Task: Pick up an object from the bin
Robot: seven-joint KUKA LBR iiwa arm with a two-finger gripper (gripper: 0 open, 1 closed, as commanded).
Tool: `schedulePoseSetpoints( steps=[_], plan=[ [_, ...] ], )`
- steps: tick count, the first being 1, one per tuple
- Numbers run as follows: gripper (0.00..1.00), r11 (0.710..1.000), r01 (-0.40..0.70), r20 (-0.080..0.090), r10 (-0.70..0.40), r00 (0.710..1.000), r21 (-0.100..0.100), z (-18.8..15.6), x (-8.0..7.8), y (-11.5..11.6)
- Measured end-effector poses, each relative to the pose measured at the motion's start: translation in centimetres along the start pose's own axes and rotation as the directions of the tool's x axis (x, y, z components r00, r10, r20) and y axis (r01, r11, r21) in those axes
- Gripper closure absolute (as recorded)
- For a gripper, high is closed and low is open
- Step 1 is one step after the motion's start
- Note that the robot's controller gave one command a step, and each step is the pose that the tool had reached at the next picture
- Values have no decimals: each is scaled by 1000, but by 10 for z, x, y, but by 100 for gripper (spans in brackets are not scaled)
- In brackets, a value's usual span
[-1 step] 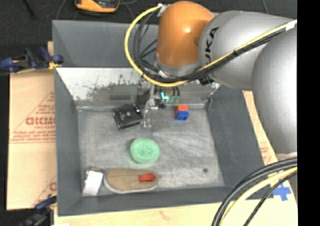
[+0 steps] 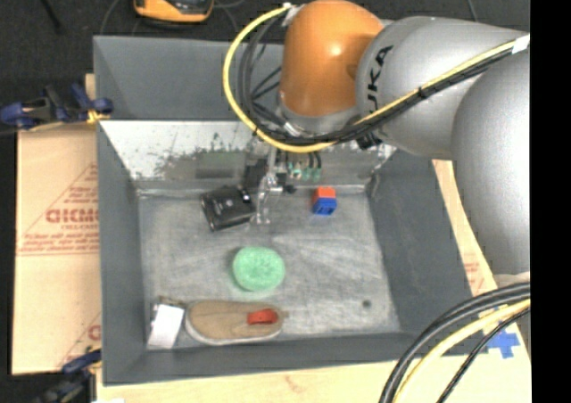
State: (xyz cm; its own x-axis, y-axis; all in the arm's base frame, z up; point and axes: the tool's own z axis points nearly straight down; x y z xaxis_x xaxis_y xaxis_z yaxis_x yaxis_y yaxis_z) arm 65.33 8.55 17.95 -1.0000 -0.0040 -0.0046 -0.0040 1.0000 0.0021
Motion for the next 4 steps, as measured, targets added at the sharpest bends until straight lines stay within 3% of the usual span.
schedulePoseSetpoints(
  steps=[1,2,3,4],
  plan=[
    [0,1000,25,7,-25,1000,2,49,2,9],
    [100,940,340,7,-340,940,3,103,5,17],
    [100,941,339,7,-339,941,3,103,6,17],
    [100,928,372,5,-372,928,3,-65,12,32]
  ],
)
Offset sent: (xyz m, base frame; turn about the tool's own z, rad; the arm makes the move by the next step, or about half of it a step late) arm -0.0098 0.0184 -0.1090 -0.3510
